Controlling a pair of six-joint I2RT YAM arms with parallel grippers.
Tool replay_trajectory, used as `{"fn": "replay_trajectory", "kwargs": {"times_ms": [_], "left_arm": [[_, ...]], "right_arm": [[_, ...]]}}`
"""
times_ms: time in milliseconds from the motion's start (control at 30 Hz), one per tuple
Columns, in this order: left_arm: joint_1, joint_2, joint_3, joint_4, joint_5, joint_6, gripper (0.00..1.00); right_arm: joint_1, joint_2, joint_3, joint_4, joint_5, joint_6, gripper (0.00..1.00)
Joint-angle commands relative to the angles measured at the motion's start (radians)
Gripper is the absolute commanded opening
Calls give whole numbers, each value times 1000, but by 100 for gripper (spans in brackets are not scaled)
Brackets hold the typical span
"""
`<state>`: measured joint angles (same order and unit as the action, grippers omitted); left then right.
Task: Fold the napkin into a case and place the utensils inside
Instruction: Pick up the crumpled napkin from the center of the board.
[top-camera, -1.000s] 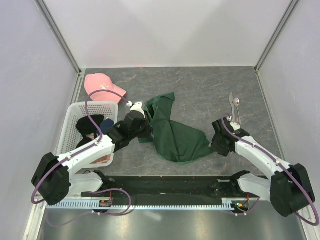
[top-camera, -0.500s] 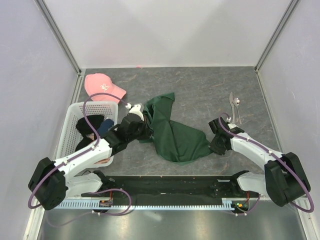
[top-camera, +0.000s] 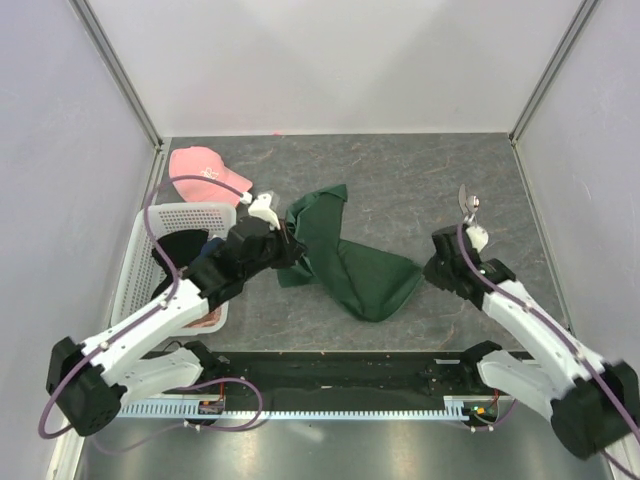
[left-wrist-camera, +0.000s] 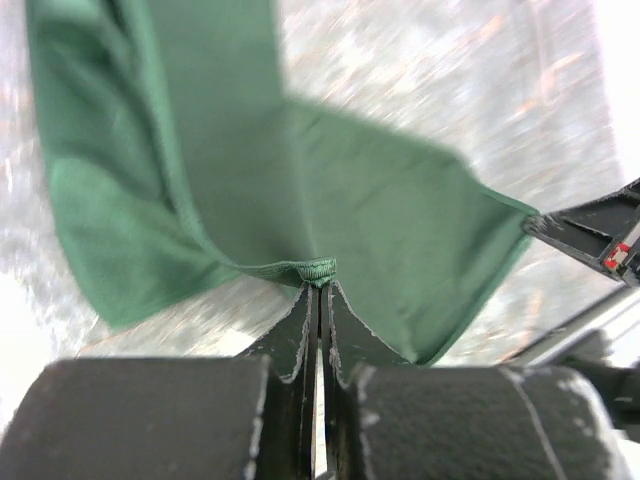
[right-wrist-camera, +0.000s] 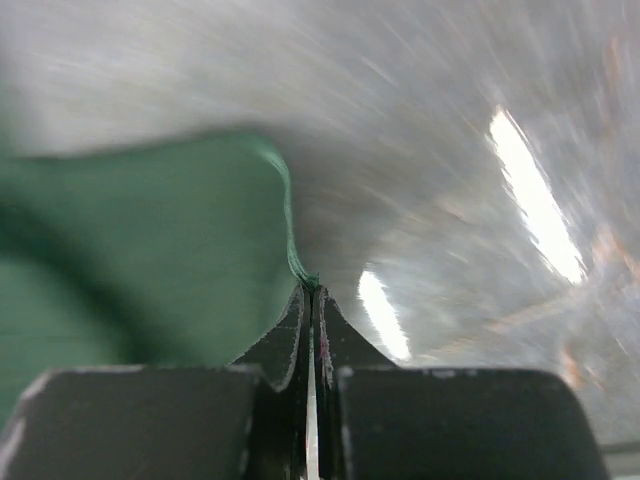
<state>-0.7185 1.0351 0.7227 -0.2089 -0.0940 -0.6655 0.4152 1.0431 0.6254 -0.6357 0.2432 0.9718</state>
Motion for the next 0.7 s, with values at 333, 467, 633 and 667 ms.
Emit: {"fn": "replay_trajectory", "kwargs": {"times_ms": [333,467,633,667], "left_arm": [[2,-273,587,0,235,188,2],[2,-342,630,80,338,184,2],[2,-351,646,105,323,202,2],[2,-337,638,105,298,207,2]], "right_arm": [[4,-433,805,-58,38,-493,0],[4,-451,944,-58,-22,-548,0],[2,-463,952,-42,50,-568,0],[4,-454,944,-39,108,-568,0]]}}
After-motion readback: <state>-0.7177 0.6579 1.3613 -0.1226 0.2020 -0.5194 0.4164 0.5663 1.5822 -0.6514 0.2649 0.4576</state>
